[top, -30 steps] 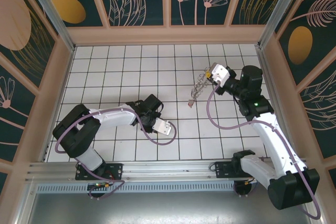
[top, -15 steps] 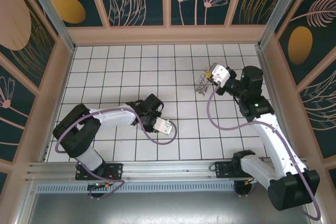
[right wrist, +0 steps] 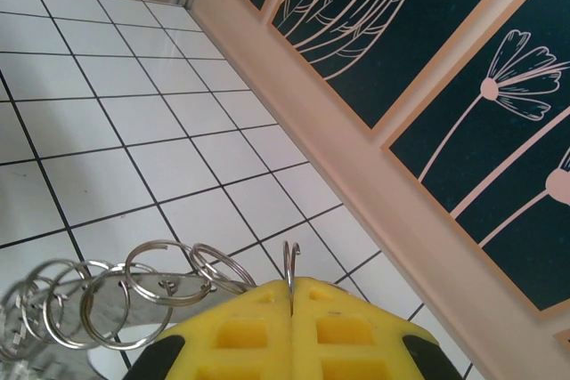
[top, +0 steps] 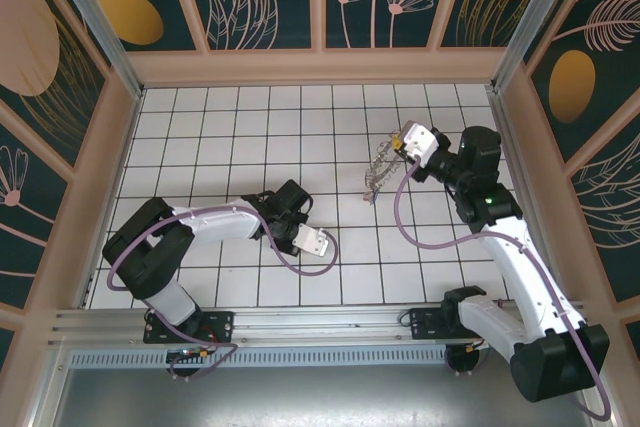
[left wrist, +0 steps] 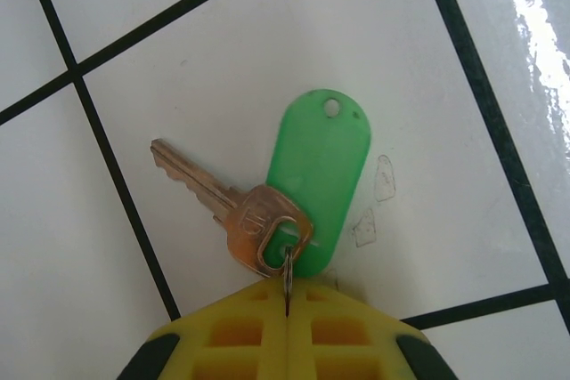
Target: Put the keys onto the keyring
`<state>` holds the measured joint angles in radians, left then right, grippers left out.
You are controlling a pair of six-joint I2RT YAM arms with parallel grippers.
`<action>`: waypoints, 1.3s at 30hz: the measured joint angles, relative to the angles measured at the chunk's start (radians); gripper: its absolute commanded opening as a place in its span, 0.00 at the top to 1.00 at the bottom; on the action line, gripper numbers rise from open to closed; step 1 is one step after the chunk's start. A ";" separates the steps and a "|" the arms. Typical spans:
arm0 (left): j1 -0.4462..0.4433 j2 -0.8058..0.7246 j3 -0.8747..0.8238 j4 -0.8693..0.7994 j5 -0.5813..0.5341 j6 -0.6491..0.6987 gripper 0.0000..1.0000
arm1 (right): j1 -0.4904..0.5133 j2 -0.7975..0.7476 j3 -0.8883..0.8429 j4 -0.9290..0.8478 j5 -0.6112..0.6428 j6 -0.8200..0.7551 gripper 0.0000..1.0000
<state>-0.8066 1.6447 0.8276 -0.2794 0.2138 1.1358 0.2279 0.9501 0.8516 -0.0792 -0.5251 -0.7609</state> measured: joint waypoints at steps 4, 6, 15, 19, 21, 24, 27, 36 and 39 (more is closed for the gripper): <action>-0.002 -0.008 0.004 -0.010 -0.036 -0.033 1.00 | 0.000 -0.023 -0.022 -0.008 -0.005 -0.003 1.00; -0.002 -0.023 0.016 -0.042 -0.047 -0.068 1.00 | 0.000 -0.035 -0.032 -0.021 -0.018 -0.011 1.00; 0.039 -0.203 0.142 -0.149 -0.005 -0.242 1.00 | 0.003 -0.002 -0.036 -0.080 -0.186 -0.023 1.00; 0.092 -0.279 0.200 -0.151 0.072 -0.299 1.00 | 0.033 0.046 -0.036 -0.153 -0.290 -0.050 1.00; 0.113 -0.298 0.225 -0.152 0.101 -0.312 1.00 | 0.063 0.064 -0.034 -0.187 -0.312 -0.065 1.00; 0.134 -0.316 0.265 -0.153 0.132 -0.319 1.00 | 0.120 0.095 -0.011 -0.237 -0.313 -0.089 1.00; 0.137 -0.319 0.308 -0.155 0.157 -0.328 1.00 | 0.179 0.119 0.011 -0.257 -0.304 -0.111 1.00; 0.137 -0.312 0.337 -0.098 0.253 -0.437 1.00 | 0.290 0.117 0.005 -0.210 -0.271 -0.165 1.00; 0.137 -0.310 0.337 -0.052 0.277 -0.472 1.00 | 0.306 0.116 -0.004 -0.187 -0.260 -0.185 1.00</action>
<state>-0.6693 1.3350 1.1645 -0.3313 0.4904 0.6636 0.5339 1.0657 0.8478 -0.2665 -0.7853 -0.9455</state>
